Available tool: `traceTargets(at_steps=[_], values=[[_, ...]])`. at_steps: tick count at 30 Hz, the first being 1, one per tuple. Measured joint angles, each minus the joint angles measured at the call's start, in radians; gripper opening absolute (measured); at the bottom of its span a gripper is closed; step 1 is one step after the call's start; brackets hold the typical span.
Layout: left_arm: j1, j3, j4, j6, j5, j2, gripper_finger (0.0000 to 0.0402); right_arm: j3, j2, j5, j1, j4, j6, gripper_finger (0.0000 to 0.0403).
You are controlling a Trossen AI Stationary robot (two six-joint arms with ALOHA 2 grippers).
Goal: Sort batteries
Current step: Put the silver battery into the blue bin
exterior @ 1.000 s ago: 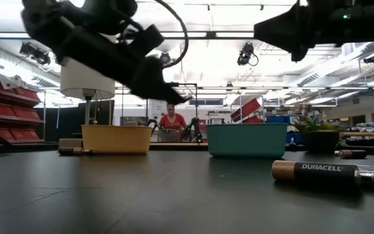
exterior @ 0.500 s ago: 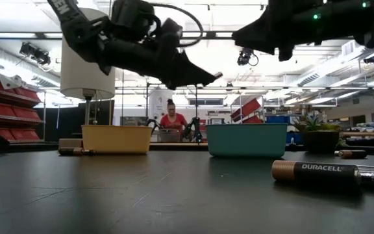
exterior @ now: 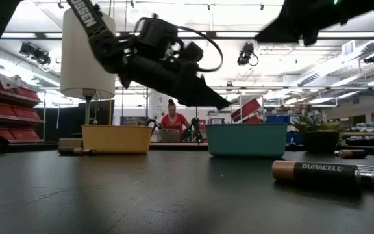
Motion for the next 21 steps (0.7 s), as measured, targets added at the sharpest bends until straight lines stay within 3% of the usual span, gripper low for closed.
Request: traceTargets(at_steps=[5, 9, 15, 21], values=[[0.002, 0.126, -0.157, 0.043, 0.008, 0.06, 0.0045, 0.0, -0.004, -0.126, -0.092, -0.232, 0.172, 0.0106], [0.007, 0.176, -0.198, 0.048, 0.006, 0.065, 0.0045, 0.0, -0.01, -0.216, -0.13, -0.308, 0.194, 0.0097], [0.025, 0.193, -0.222, 0.038, -0.001, 0.064, 0.0049, 0.0, -0.018, -0.253, -0.166, -0.325, 0.144, 0.0094], [0.025, 0.19, -0.212, 0.041, -0.001, 0.064, 0.0091, 0.0, -0.02, -0.314, -0.202, -0.322, 0.134, 0.0093]])
